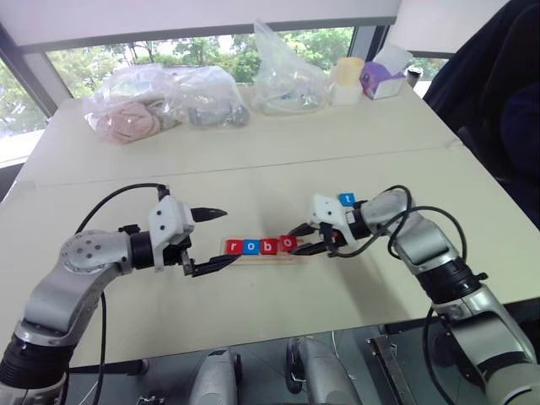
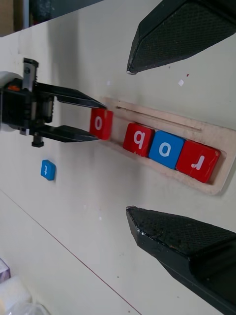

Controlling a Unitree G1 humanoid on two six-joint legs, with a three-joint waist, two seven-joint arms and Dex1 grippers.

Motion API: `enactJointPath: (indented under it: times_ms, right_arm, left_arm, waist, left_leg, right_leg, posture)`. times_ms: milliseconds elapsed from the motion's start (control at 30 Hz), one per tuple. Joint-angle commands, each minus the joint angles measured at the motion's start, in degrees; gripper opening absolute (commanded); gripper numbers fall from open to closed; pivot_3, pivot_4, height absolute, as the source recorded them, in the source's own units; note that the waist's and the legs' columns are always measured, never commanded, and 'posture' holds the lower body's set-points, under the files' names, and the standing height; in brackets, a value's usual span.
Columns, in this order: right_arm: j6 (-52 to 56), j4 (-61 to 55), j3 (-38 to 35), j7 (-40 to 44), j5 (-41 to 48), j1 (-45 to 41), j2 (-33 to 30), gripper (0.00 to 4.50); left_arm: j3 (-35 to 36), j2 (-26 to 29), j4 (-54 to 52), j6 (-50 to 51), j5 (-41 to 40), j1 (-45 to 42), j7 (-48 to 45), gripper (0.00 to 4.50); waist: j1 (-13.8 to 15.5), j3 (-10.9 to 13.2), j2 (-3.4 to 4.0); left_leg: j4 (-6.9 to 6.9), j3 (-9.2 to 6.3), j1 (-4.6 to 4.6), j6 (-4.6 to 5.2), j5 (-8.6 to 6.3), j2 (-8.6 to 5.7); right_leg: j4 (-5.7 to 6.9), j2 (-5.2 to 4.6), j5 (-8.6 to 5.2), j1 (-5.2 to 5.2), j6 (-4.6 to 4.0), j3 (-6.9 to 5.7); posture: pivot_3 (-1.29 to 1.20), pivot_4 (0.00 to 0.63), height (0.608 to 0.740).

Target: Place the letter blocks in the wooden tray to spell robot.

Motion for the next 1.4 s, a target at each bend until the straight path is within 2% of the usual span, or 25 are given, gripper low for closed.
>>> enactJointPath:
  times_ms: [33,933,967,1100,1133,1400]
  right_arm:
    - [-0.07,-0.86,-0.12,-1.33,-0.19,-1.03,1.05,1.12]
    - [-4.29,1.5,1.25,-1.81,-5.13,-0.94,0.24,1.12]
    - [-4.34,1.64,1.27,-1.85,-5.17,-1.03,0.31,2.17]
    - [-4.13,1.52,1.27,-1.76,-5.12,-1.28,0.52,4.15]
    - [-4.0,1.44,1.21,-1.71,-5.06,-1.35,0.6,4.45]
    - [-0.54,0.68,-3.18,-4.45,-2.46,-3.44,1.23,4.45]
  left_arm:
    - [0.91,0.48,-2.14,-0.15,0.05,0.08,0.47,4.5]
    - [-0.1,-0.58,-2.41,0.38,-0.14,-0.59,1.78,4.5]
    - [-0.15,-0.68,-2.44,0.47,-0.18,-0.63,1.88,4.5]
    - [-0.29,-0.82,-2.94,0.73,-0.23,-0.38,2.21,4.5]
    - [-0.29,-0.82,-2.93,0.78,-0.24,-0.39,2.25,4.5]
    - [-0.18,-0.79,-3.26,0.91,-0.44,-0.14,2.45,4.5]
  waist:
    - [0.02,0.0,0.0]
    - [0.0,0.0,0.0]
    - [0.01,0.0,0.0]
    - [0.0,0.0,0.0]
    - [-0.01,0.0,0.0]
    - [0.0,0.0,0.0]
  left_leg:
    - [0.0,0.0,0.0,0.0,0.0,0.0]
    - [0.0,0.0,0.0,0.0,0.0,0.0]
    - [-0.01,0.0,0.0,0.0,0.0,0.0]
    - [-0.01,0.0,-0.01,0.0,0.0,0.0]
    - [-0.01,0.0,-0.01,0.0,0.0,0.0]
    - [-0.01,0.0,-0.01,0.0,0.0,0.0]
  right_leg:
    - [0.0,0.0,0.0,0.0,0.0,0.0]
    - [-0.01,0.0,-0.1,-0.01,-0.15,0.0]
    - [-0.01,0.0,-0.1,-0.01,-0.15,0.0]
    - [-0.01,0.0,-0.1,-0.01,-0.15,0.0]
    - [-0.01,0.0,-0.1,-0.01,-0.15,0.0]
    - [0.0,0.0,-0.1,-0.03,-0.15,0.0]
  posture:
    - [0.0,0.15,0.74]
    - [0.0,0.15,0.74]
    - [0.0,0.15,0.74]
    - [0.0,0.15,0.74]
    - [0.0,0.15,0.74]
    - [0.0,0.15,0.74]
